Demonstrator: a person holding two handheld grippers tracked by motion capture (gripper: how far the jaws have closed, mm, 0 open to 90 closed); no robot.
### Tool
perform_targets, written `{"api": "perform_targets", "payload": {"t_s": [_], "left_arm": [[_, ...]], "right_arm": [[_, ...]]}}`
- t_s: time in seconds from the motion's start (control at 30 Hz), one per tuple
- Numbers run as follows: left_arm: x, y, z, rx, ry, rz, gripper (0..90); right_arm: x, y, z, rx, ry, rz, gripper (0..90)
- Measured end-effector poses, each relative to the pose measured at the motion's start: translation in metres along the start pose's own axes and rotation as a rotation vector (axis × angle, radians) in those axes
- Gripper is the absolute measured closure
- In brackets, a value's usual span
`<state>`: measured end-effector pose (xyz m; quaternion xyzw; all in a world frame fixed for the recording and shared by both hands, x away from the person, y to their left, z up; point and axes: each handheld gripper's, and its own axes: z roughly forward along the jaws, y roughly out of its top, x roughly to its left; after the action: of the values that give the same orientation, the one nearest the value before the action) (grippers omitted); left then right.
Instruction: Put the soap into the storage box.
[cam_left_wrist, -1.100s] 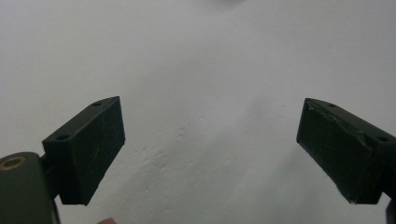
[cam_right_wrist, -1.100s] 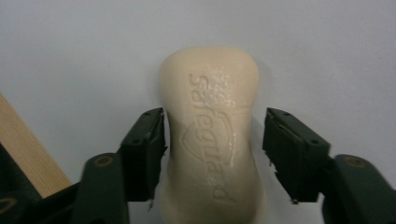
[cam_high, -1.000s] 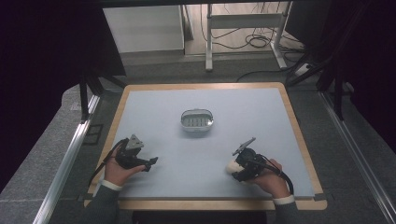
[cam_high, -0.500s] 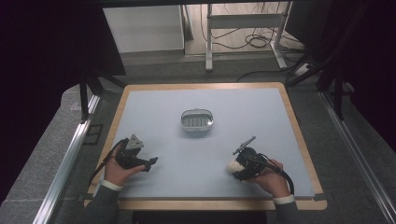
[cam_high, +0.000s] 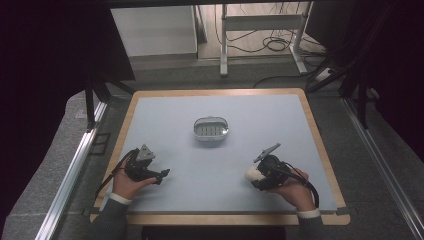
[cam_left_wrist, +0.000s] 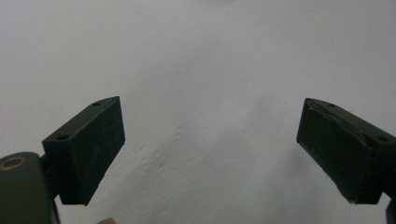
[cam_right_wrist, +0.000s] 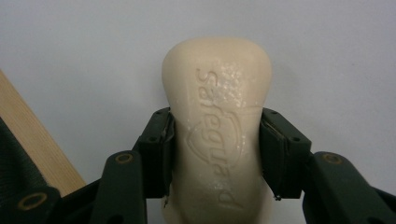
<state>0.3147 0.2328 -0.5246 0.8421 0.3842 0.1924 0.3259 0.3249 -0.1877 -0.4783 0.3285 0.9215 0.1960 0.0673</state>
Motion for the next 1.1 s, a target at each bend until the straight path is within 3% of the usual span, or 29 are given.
{"api": "perform_targets", "payload": {"t_s": [0.4,0.6,0.73,1.1], "left_arm": [[0.002,-0.001,-0.003,-0.002,0.002,-0.004,8.2],[0.011,-0.005,-0.008,-0.025,-0.012,-0.05,8.4],[0.012,-0.006,-0.01,-0.032,-0.014,-0.057,8.4],[0.012,-0.006,-0.008,-0.025,-0.015,-0.056,8.3]], "right_arm": [[-0.004,0.007,-0.005,-0.029,-0.006,-0.008,49.3],[-0.007,0.014,-0.009,-0.039,-0.013,-0.016,49.4],[-0.01,0.019,-0.01,-0.044,-0.015,-0.014,49.4],[-0.021,0.031,-0.018,-0.05,-0.017,-0.016,49.4]]}}
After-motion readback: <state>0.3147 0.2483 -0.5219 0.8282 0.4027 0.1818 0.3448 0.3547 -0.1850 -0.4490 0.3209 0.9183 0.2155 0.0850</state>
